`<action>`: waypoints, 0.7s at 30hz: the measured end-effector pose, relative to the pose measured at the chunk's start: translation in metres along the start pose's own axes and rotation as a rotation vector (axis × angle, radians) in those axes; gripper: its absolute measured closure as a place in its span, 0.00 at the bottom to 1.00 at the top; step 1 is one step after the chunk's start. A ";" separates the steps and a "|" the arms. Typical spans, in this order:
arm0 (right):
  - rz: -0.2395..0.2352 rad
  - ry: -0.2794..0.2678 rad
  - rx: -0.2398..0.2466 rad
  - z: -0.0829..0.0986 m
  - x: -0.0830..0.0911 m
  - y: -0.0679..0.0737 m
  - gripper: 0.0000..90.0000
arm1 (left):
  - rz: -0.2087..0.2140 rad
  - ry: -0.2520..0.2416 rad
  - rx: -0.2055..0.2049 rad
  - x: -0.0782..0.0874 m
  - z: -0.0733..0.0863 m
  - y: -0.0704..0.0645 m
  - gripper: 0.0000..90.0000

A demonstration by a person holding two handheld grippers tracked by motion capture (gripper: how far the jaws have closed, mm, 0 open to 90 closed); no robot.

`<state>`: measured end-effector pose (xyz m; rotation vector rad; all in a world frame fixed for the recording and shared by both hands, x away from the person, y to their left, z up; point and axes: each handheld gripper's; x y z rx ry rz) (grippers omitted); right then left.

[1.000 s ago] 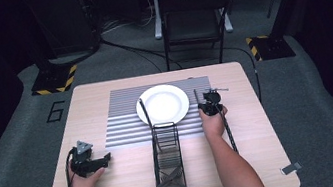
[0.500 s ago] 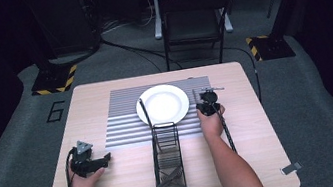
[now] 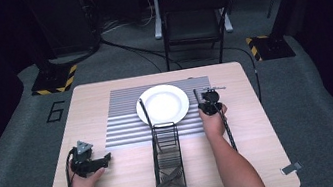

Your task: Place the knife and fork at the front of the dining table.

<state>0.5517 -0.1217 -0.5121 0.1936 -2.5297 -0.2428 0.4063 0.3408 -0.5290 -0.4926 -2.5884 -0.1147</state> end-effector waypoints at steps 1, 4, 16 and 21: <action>0.003 0.006 -0.007 0.000 0.001 0.000 0.91 | 0.000 0.000 0.000 0.000 0.000 0.000 0.16; 0.000 0.003 -0.013 -0.001 0.001 -0.004 0.91 | 0.001 0.003 0.000 0.000 0.000 0.000 0.16; 0.009 -0.008 0.003 0.000 0.000 -0.003 0.94 | 0.000 0.004 -0.001 0.000 0.000 0.000 0.16; 0.016 -0.015 0.000 0.000 -0.002 -0.001 0.94 | 0.001 0.004 -0.001 0.000 0.000 0.000 0.16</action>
Point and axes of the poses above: each handheld gripper's, and its own axes: x roughly backward along the jaws, z roughly out of its underside, y roughly to its left, and after that the axes turned 13 degrees about -y, right-handed
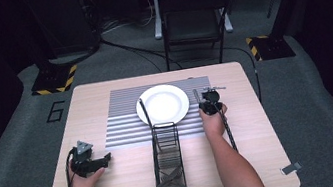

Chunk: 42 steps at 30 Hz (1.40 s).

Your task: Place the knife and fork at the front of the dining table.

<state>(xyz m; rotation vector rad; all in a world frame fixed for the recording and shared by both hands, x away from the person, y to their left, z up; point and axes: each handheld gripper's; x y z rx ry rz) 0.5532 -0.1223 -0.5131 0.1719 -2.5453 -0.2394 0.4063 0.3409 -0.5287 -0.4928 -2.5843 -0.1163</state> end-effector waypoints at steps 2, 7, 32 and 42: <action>0.001 -0.004 -0.001 0.000 -0.001 -0.001 0.94 | 0.000 -0.001 0.000 0.000 0.000 0.000 0.16; 0.004 -0.010 -0.019 -0.003 0.000 -0.003 0.84 | 0.000 -0.001 0.000 0.000 0.000 0.000 0.16; -0.029 0.051 0.171 0.022 0.055 -0.028 0.80 | -0.010 -0.018 0.008 -0.002 0.001 -0.001 0.16; -0.078 0.035 0.145 0.029 0.073 -0.029 0.76 | -0.010 -0.018 0.008 -0.002 0.001 -0.001 0.16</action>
Point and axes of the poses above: each handheld gripper's, and its own axes: x roughly backward along the jaws, z roughly out of its underside, y roughly to its left, and after that the axes turned 13 degrees about -y, right-handed
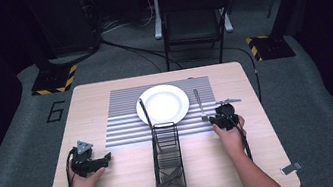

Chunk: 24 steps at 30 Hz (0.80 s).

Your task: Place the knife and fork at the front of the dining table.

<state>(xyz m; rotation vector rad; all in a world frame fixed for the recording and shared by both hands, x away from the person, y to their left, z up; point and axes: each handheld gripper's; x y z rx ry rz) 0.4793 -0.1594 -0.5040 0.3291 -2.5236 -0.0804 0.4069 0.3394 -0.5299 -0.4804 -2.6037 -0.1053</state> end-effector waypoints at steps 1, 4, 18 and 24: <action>-0.006 -0.004 0.005 0.002 0.003 -0.001 0.76 | 0.000 0.000 0.000 0.000 0.000 0.000 0.16; -0.027 -0.004 0.016 0.010 0.014 -0.003 0.76 | -0.001 0.000 0.000 0.000 0.000 0.000 0.16; -0.140 -0.037 0.003 0.027 0.061 0.002 0.68 | 0.000 0.003 -0.002 0.002 0.000 0.000 0.19; -0.153 -0.070 0.077 0.032 0.074 0.011 0.64 | -0.009 -0.013 0.007 0.005 0.001 -0.001 0.29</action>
Point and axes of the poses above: each handheld gripper's, and its own axes: x roughly backward along the jaws, z roughly out of its underside, y roughly to its left, and after that the axes turned 13 degrees about -y, right-handed
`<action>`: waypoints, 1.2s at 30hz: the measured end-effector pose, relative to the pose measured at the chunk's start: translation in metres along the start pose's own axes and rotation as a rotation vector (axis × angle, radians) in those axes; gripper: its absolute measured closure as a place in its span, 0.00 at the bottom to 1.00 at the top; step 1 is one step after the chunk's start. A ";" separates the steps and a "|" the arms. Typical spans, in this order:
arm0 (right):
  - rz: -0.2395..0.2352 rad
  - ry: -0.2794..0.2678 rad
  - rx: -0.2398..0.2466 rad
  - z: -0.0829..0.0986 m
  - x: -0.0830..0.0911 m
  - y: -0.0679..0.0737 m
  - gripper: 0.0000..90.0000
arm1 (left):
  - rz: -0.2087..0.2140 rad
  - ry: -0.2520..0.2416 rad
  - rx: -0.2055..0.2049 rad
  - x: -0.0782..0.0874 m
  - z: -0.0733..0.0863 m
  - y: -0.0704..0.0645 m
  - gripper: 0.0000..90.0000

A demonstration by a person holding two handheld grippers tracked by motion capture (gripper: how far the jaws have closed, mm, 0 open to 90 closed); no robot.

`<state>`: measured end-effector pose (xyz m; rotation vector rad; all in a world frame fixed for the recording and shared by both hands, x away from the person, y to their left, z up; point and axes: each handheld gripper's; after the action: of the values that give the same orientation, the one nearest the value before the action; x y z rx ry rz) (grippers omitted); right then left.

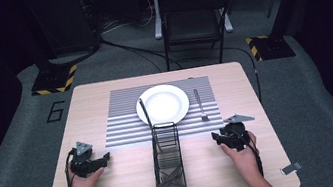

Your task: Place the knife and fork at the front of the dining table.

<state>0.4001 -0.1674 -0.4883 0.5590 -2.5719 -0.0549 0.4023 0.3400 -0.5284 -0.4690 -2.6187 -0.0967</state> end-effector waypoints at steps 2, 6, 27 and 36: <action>-0.004 -0.016 0.004 0.002 -0.001 0.000 0.64 | -0.006 0.002 0.004 0.001 -0.001 0.000 0.34; -0.016 -0.013 0.021 0.003 -0.006 0.001 0.63 | 0.010 0.000 0.045 0.003 -0.002 0.000 0.42; -0.040 -0.036 0.044 0.002 -0.001 0.001 0.58 | 0.173 -0.026 0.072 0.022 -0.057 -0.039 0.54; -0.050 -0.040 0.042 0.002 -0.001 0.004 0.58 | 0.252 -0.065 0.009 0.030 -0.095 -0.064 0.57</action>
<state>0.3991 -0.1636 -0.4898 0.6437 -2.6037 -0.0294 0.3972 0.2747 -0.4300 -0.8060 -2.5971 0.0128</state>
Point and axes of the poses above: each handheld gripper's, and its own axes: x roughly backward along the jaws, z roughly out of its underside, y roughly to its left, and after that the axes turned 13 degrees about -y, right-handed
